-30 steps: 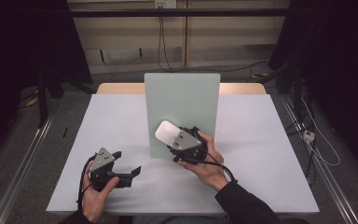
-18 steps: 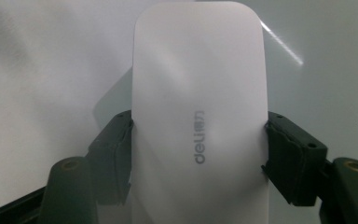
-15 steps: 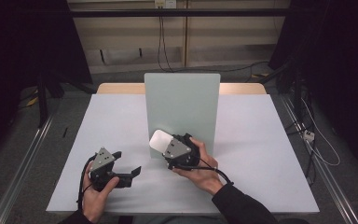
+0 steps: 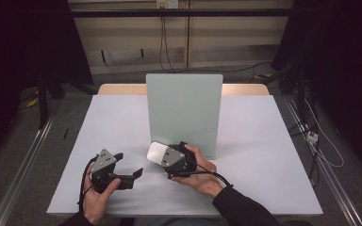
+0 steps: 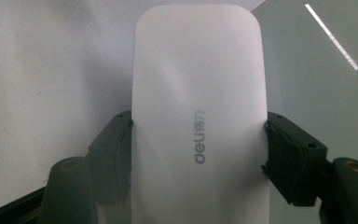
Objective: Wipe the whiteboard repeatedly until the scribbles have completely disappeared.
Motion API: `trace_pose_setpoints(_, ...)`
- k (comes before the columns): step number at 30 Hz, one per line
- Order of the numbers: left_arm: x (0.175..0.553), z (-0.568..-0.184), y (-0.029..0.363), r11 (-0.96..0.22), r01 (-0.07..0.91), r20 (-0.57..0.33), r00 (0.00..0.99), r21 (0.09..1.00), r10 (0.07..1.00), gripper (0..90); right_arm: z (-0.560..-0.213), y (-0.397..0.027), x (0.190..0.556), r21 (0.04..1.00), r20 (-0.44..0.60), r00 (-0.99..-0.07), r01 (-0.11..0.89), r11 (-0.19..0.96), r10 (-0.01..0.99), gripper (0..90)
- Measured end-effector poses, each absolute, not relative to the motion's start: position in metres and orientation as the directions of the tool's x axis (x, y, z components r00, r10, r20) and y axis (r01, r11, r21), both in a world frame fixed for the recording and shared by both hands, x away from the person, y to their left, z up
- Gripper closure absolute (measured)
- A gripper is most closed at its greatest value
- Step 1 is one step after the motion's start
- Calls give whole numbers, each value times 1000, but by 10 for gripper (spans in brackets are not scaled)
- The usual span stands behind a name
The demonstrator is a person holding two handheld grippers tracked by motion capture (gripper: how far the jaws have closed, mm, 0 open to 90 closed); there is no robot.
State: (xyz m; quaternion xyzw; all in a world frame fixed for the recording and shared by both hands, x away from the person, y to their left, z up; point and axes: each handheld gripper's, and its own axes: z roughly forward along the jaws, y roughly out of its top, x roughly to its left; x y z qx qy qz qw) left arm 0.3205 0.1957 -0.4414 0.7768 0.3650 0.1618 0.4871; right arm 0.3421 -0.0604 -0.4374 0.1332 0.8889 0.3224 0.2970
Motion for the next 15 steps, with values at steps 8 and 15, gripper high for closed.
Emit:
trace_pose_setpoints(8, 320, -442, 195, -257, 413, -108, 679, 874, 726, 52, -412, -72, 349, 722, -442, -727, 59, 689, 525, 318)
trace_pose_setpoints(15, 320, -442, 196, -257, 413, -109, 680, 874, 726, 51, -400, -78, 353, 751, -436, -701, 62, 657, 565, 318)
